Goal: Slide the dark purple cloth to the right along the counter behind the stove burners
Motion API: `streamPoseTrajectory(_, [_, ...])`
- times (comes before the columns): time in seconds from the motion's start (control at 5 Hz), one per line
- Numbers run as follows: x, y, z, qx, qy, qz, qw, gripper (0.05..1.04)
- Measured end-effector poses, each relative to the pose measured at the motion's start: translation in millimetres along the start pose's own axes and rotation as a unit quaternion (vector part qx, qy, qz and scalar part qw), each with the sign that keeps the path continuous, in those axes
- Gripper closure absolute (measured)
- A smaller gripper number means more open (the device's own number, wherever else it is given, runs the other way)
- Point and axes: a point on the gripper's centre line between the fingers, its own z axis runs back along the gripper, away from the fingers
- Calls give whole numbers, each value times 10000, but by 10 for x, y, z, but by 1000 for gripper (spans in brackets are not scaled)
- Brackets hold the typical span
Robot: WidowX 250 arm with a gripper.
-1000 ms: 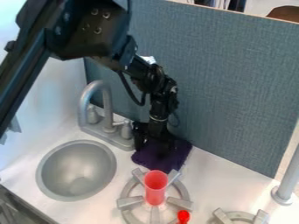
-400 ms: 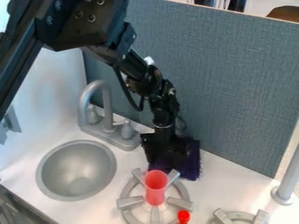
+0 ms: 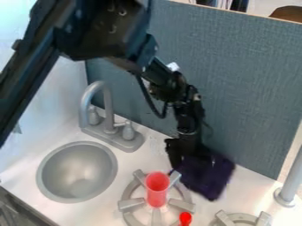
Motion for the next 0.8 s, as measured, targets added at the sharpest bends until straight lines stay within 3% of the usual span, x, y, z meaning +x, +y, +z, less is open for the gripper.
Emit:
streamPoseTrajectory(0.2, [-46, -87, -46, 17, -14, -119, 9999, 84])
streamPoseTrajectory(0.4, [-159, -262, -3, 77, -217, -402, 9989, 84])
streamPoseTrajectory(0.8, [-234, -502, -29, -172, -256, -293, 9991, 84])
